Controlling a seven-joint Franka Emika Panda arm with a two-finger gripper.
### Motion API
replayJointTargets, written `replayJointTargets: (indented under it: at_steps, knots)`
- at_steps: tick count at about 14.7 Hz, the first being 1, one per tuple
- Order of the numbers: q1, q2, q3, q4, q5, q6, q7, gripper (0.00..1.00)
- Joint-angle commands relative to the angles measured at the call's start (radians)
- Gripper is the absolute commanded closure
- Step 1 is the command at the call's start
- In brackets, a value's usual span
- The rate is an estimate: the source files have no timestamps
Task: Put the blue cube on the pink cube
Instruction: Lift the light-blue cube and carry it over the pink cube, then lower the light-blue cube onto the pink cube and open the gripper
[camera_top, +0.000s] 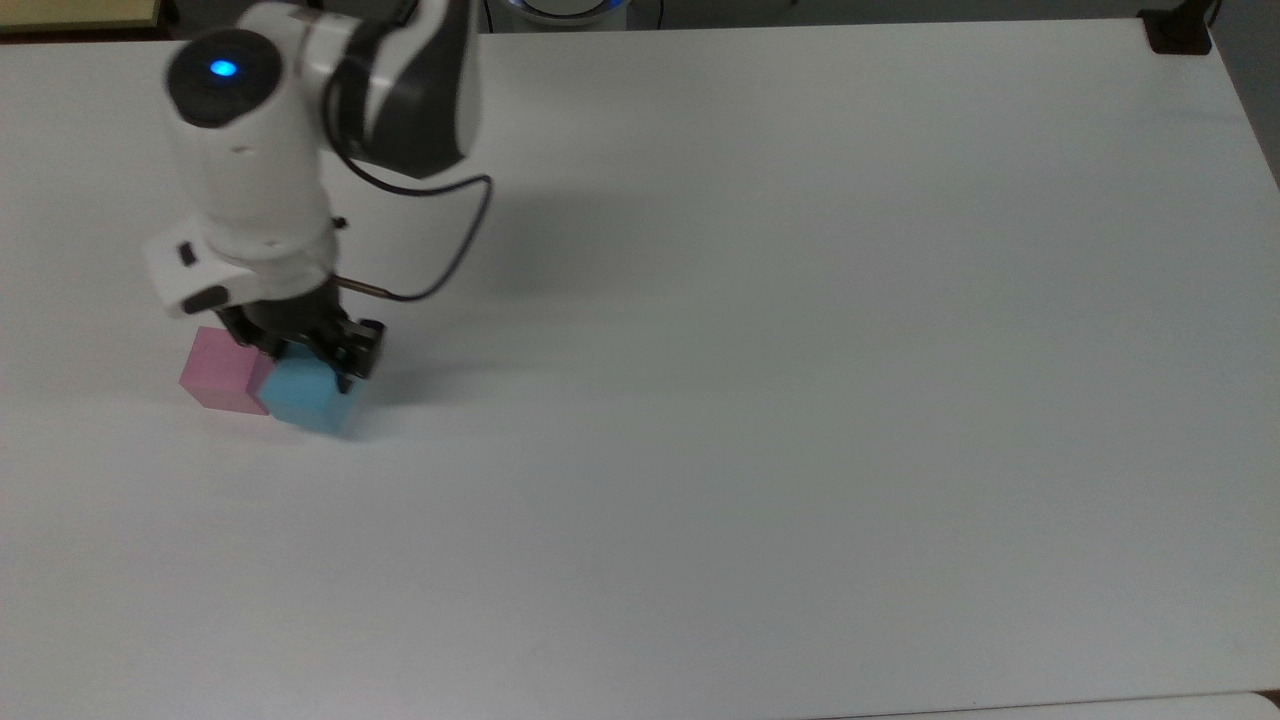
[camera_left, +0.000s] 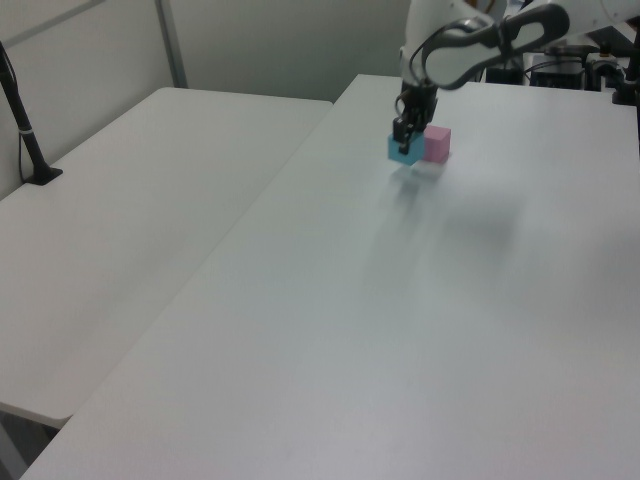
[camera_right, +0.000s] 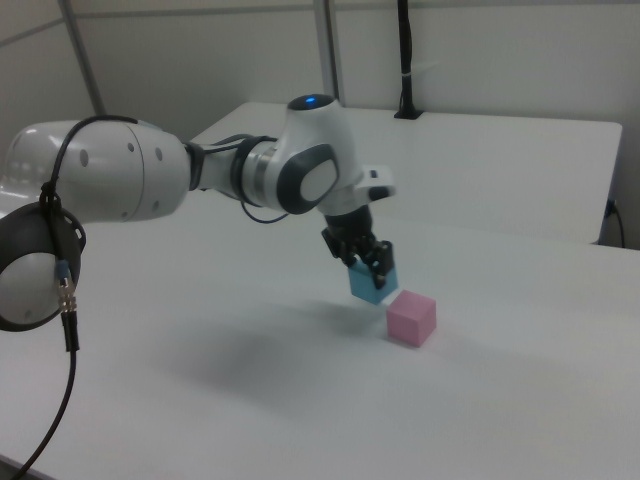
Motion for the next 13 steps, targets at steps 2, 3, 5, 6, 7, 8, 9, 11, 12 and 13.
replayJointTargets:
  at_steps: [2,3,5,6,7,8,9,11,12,13]
  knots:
    - [-0.072,-0.064,0.003,-0.007,0.008,-0.089,-0.167,0.75]
    - [-0.084,-0.072,0.006,-0.008,0.01,-0.09,-0.177,0.75]
    - [-0.095,-0.077,0.006,-0.008,0.018,-0.092,-0.179,0.74]
    - [-0.1,-0.077,0.006,-0.008,0.019,-0.09,-0.179,0.73]
    - [-0.103,-0.077,0.006,-0.008,0.019,-0.09,-0.181,0.73]
    - [-0.109,-0.077,0.006,-0.01,0.019,-0.09,-0.181,0.73]
    - [-0.127,-0.077,0.006,-0.01,0.019,-0.09,-0.185,0.72]
    - [-0.145,-0.069,0.006,-0.01,0.019,-0.078,-0.199,0.68]
    - [-0.147,-0.064,0.006,-0.01,0.019,-0.072,-0.199,0.67]
    - [-0.147,-0.064,0.004,-0.01,0.018,-0.063,-0.201,0.63]
